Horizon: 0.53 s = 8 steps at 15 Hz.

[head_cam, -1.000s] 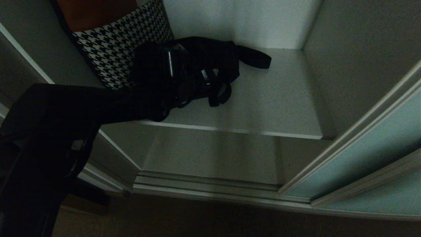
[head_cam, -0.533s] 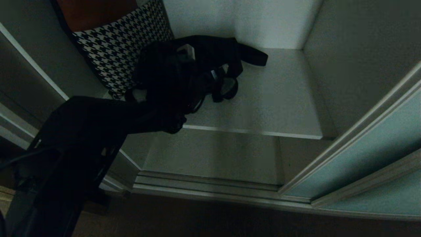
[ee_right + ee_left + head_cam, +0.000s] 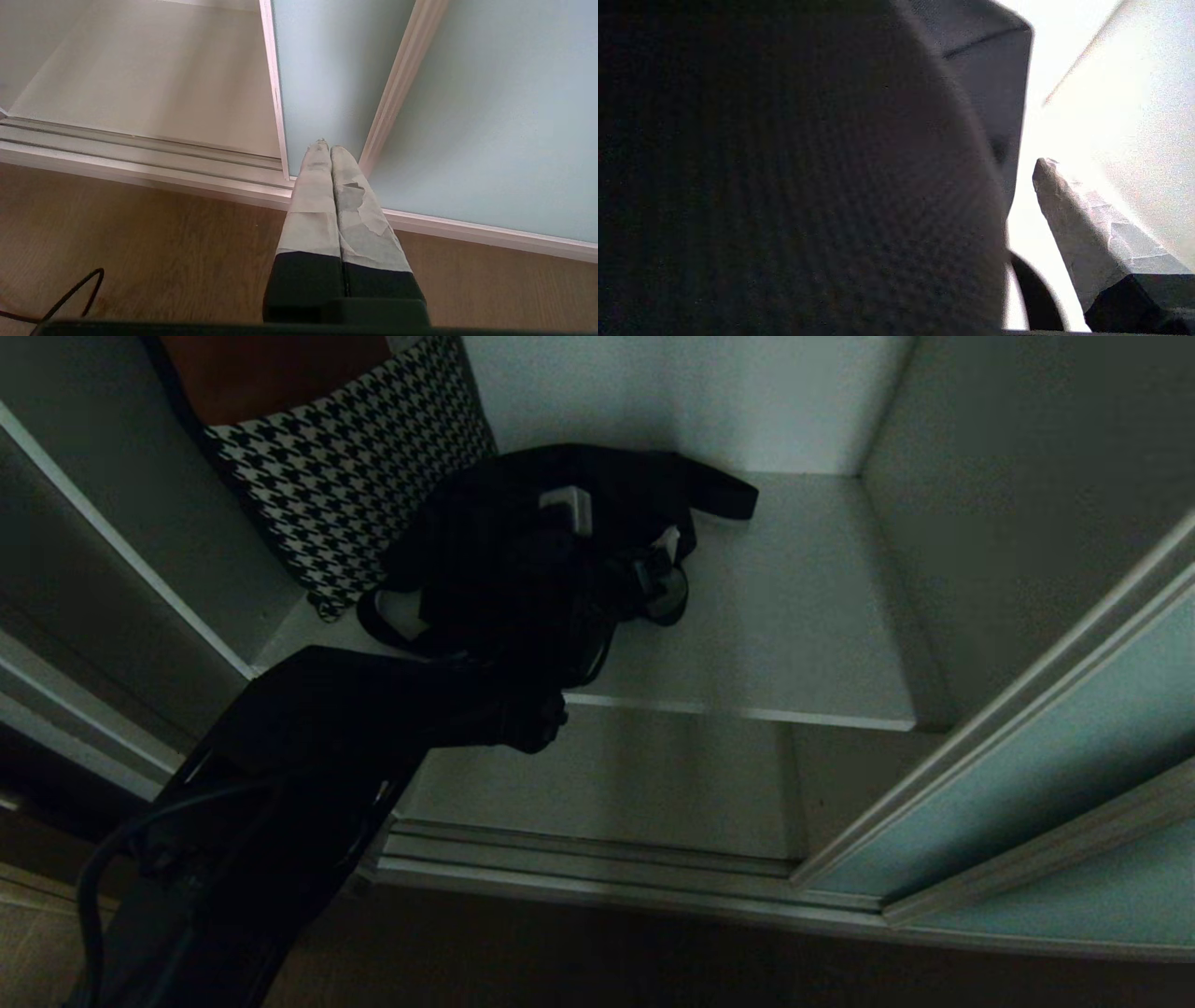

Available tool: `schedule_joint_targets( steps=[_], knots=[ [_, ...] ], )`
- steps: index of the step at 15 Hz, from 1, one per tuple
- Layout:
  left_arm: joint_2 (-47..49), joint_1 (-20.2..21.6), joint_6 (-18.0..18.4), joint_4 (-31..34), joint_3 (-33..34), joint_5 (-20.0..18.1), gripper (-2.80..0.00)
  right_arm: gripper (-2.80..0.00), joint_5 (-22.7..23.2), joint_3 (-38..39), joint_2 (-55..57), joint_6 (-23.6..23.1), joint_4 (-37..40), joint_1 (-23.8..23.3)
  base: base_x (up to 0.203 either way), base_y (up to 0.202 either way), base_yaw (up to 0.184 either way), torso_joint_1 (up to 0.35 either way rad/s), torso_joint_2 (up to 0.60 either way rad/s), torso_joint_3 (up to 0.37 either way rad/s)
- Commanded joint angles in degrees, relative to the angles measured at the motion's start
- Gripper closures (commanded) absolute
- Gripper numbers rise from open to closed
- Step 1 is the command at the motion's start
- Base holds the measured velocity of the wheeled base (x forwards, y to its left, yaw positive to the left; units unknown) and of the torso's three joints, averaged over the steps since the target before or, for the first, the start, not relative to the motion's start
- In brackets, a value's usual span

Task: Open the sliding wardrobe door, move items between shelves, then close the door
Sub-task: Place the bag on the higher shelf

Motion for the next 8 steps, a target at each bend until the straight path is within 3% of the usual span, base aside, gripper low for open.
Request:
schedule_joint_targets(
  steps=[1, 6, 8],
  knots=[
    [-2.1, -0.5, 0.0, -1.6, 0.0, 0.0, -2.80, 0.00, 0.0, 0.0, 0.0, 0.0, 0.0, 0.0, 0.000, 0.000, 0.000, 0.000, 0.00, 0.000],
    [-7.8, -4.8, 0.5, -0.2, 0.1, -0.2, -2.80, 0.00, 0.0, 0.0, 0.0, 0.0, 0.0, 0.0, 0.000, 0.000, 0.000, 0.000, 0.00, 0.000],
    [-6.7, -8.3, 1.2, 4.8, 0.1, -0.5, -2.80, 0.00, 0.0, 0.0, 0.0, 0.0, 0.0, 0.0, 0.000, 0.000, 0.000, 0.000, 0.00, 0.000]
  ],
)
